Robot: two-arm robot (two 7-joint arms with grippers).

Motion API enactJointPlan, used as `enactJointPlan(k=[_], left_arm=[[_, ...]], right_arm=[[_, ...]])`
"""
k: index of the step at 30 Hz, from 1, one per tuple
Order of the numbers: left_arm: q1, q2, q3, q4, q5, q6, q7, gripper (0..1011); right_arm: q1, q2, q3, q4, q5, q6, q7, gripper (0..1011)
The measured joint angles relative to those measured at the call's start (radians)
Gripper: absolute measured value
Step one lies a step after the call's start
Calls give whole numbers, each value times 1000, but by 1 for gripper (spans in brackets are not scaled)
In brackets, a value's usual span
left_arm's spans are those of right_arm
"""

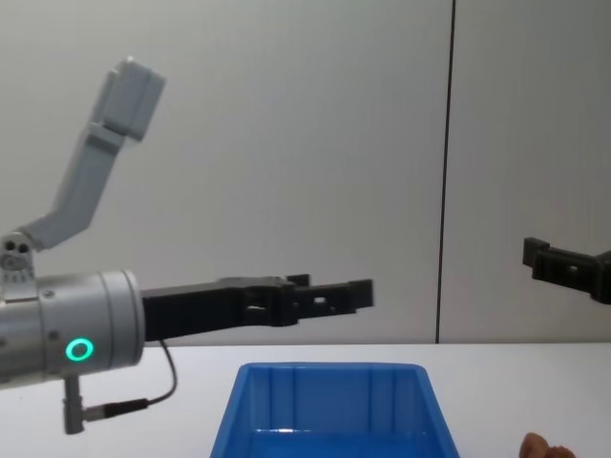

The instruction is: Pick up the two dolls from the table and place them into the box.

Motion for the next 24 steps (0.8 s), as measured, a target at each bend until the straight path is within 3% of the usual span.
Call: enactJointPlan(k=[16, 22, 24], left_arm=[[130, 102, -28, -179, 14, 20, 299, 1001], [182, 143, -37, -240, 25, 41, 401, 1001], [187, 147, -38, -245, 26, 43, 410, 1001]], right_arm=[[0, 0, 0, 0, 0, 0, 0, 1001], [0, 0, 0, 0, 0, 0, 0, 1001], [0, 0, 0, 0, 0, 0, 0, 1001]])
